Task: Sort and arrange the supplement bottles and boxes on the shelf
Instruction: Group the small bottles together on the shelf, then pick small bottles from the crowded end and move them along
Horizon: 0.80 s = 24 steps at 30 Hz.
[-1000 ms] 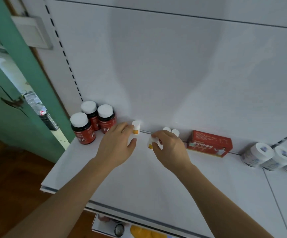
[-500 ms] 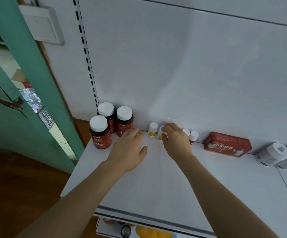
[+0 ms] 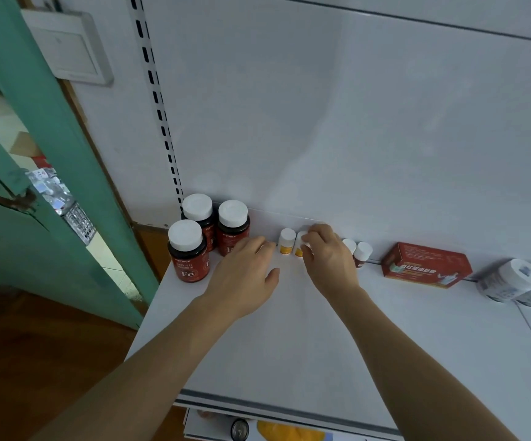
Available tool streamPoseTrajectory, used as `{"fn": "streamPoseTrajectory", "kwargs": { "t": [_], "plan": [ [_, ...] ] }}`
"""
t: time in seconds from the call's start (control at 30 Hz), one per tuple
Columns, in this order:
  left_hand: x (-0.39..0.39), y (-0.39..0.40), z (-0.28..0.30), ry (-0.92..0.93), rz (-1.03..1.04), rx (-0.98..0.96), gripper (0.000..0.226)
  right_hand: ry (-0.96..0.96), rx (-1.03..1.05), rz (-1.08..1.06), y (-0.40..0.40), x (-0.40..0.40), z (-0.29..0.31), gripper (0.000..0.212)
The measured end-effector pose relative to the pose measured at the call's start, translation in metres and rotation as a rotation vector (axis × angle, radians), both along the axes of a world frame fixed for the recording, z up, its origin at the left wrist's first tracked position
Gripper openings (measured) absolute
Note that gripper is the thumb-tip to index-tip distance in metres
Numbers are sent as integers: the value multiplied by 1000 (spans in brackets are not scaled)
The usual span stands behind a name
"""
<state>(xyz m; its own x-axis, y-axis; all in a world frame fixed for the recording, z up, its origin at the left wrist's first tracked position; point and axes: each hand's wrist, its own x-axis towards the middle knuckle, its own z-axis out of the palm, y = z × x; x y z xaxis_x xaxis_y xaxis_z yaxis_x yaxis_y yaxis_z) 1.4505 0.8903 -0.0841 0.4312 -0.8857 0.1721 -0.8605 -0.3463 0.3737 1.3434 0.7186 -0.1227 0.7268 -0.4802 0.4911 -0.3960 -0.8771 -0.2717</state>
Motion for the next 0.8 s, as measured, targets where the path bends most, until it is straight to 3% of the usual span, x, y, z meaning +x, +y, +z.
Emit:
{"fn": "streamPoseTrajectory", "kwargs": {
  "t": [0.27,0.37,0.8],
  "plan": [
    [-11,-13,10,-74,-20,-122,28,5,-139,-35,11,-27,20,15],
    [-25,-31,16,-116,-53,-173,31,60,-199,-131,17,-56,35,27],
    [-192,-116,50,-227,-258,-149,56,338,-49,-586,12,-263,69,64]
  ]
}}
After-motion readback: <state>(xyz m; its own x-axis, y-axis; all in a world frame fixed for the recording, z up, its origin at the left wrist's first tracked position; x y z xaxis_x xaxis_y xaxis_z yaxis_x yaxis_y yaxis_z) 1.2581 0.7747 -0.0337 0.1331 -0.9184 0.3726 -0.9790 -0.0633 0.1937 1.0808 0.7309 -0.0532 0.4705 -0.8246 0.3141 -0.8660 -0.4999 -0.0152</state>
